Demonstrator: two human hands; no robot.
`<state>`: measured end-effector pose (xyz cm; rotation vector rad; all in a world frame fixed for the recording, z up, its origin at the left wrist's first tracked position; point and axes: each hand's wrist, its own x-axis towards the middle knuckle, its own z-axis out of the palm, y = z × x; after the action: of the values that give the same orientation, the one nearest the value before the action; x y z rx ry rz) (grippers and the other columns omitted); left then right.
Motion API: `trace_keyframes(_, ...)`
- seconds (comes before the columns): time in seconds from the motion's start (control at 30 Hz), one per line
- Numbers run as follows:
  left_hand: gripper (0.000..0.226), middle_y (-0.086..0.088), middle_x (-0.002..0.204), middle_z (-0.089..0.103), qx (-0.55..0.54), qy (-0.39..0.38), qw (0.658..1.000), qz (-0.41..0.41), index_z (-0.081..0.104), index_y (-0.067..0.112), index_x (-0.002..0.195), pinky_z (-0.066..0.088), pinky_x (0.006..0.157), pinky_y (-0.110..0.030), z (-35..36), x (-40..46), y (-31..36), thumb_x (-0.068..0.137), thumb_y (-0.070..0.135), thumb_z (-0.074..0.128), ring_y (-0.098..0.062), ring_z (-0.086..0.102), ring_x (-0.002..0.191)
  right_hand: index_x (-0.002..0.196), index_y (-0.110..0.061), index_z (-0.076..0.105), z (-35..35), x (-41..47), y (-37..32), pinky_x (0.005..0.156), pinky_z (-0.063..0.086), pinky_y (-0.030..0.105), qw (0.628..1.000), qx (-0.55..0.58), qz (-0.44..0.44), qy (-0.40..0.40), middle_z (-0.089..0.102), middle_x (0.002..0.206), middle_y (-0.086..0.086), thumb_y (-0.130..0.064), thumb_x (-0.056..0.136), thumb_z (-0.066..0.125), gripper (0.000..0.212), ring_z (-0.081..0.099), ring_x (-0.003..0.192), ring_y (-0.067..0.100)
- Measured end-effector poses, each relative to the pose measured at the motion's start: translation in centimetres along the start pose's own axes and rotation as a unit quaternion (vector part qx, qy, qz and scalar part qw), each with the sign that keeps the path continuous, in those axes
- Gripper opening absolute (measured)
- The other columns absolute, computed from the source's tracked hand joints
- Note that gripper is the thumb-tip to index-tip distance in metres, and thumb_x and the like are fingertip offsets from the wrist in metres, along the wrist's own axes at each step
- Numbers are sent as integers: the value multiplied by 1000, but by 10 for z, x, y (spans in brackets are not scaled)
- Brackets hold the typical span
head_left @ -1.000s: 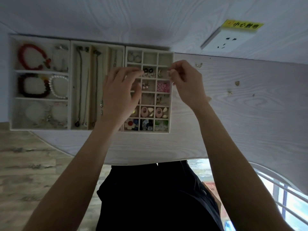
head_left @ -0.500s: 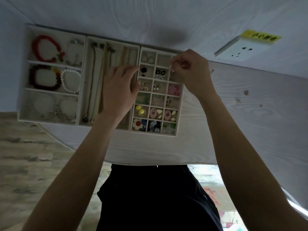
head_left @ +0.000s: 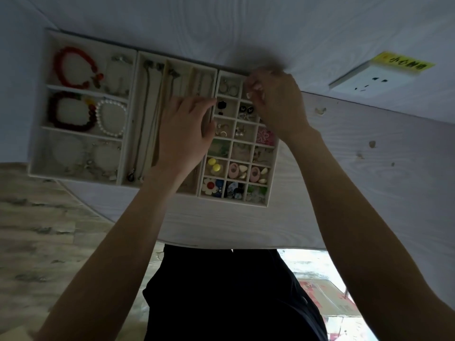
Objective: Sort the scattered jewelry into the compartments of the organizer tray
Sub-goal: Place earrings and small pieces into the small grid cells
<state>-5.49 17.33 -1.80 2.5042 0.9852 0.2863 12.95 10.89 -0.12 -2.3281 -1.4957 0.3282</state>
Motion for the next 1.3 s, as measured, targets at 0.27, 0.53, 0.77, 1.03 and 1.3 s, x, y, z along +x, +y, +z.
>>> trace_keyframes(0.27,36,-7,118,63,-4,3,1000,0,60,13,124,37,96,-35,-3,-1,2,90,24,62,-31,52,112,85,-7,68,-3,-16,5,65,43,32,986,-82,13,145,65,82,11,8,71,59,22,59,75,32)
trace_keyframes(0.53,36,-9,117,63,-7,2,1000,4,60,12,124,39,96,-37,-1,-1,0,90,23,61,-32,52,111,86,-12,75,1,-7,-5,70,44,33,991,-51,82,89,64,84,12,-18,81,63,14,59,83,31)
trace_keyframes(0.77,35,-8,115,64,-3,16,1000,12,61,12,123,40,95,-37,1,-2,-1,90,24,59,-30,54,108,107,-26,71,4,5,-5,70,42,30,990,-101,98,-19,65,105,3,-32,92,55,22,61,93,26)
trace_keyframes(1.03,36,-8,117,63,-2,5,1000,9,60,13,124,39,95,-36,-1,-1,-1,90,24,60,-30,53,110,102,-13,70,11,-3,-1,59,35,30,984,-132,112,45,62,103,7,-25,94,49,26,62,82,30)
trace_keyframes(1.3,36,-7,119,62,-9,-5,1000,5,58,14,126,37,95,-33,-1,-1,-1,91,24,59,-29,52,112,101,-23,72,8,-3,-5,62,32,25,984,-107,142,3,63,104,1,-30,95,48,25,60,87,23)
